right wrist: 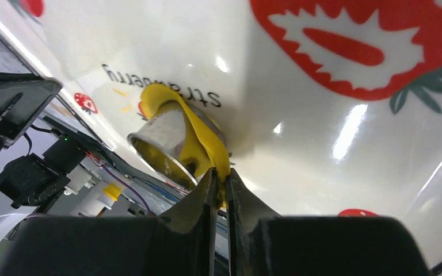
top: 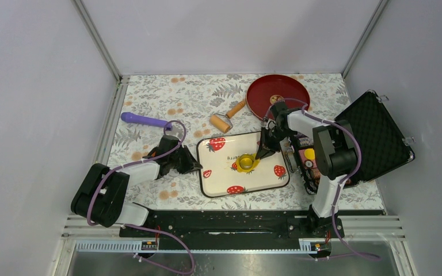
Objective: Roll out the dumpling wrappers from the dough
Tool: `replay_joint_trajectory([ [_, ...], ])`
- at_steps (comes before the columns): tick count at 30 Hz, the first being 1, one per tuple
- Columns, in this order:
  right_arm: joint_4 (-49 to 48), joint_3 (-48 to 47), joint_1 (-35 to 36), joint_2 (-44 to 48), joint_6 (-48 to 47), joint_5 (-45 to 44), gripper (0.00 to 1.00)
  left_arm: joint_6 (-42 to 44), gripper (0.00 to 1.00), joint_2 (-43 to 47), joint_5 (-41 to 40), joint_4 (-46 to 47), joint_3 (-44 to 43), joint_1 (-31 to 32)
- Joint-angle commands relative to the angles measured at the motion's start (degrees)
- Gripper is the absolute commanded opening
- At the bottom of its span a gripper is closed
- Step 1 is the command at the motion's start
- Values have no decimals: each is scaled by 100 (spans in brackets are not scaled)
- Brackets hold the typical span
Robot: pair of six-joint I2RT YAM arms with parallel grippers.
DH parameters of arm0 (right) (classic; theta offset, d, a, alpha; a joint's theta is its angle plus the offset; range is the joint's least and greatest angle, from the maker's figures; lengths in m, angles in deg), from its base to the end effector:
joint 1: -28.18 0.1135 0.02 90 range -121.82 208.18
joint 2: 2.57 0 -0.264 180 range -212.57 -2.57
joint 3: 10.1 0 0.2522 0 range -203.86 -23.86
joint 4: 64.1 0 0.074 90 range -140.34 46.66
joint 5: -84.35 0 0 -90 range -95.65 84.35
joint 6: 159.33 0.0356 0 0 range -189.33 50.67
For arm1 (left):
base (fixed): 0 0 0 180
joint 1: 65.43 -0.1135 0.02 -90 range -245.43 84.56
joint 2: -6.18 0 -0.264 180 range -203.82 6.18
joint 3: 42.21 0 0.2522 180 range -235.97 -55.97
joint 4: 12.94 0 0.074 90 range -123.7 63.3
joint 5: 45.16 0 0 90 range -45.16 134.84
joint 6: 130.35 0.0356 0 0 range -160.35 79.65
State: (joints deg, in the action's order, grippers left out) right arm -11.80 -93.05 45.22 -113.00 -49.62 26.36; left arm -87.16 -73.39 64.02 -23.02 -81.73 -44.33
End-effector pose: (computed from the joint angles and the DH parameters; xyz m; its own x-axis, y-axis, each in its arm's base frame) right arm 0.3333 0.1219 0.1420 -0.9999 -0.0074 0.0089 -0.0012 0.8345 0.5509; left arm 0.2143 -0.0952 0.1283 -0.8812 -0.3981 -0.2549 -0.1549 0.7526 -0.6400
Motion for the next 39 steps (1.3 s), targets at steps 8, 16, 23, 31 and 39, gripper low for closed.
replay_joint_trajectory([
  [8, 163, 82, 18, 680, 25, -116, 12, 119, 0, -227, -555, -518, 264, 24],
  [16, 262, 233, 13, 713, -82, -370, 12, 123, 0, -239, -550, -517, 256, 20],
  [23, 203, 513, 2, 655, -233, -662, 12, 128, 0, -249, -548, -518, 256, 25],
  [31, 151, 780, -80, 732, -321, -774, 12, 119, 0, -249, -549, -517, 251, 23],
  [39, 120, 994, -162, 832, -324, -863, 13, 122, 0, -253, -552, -518, 246, 25],
])
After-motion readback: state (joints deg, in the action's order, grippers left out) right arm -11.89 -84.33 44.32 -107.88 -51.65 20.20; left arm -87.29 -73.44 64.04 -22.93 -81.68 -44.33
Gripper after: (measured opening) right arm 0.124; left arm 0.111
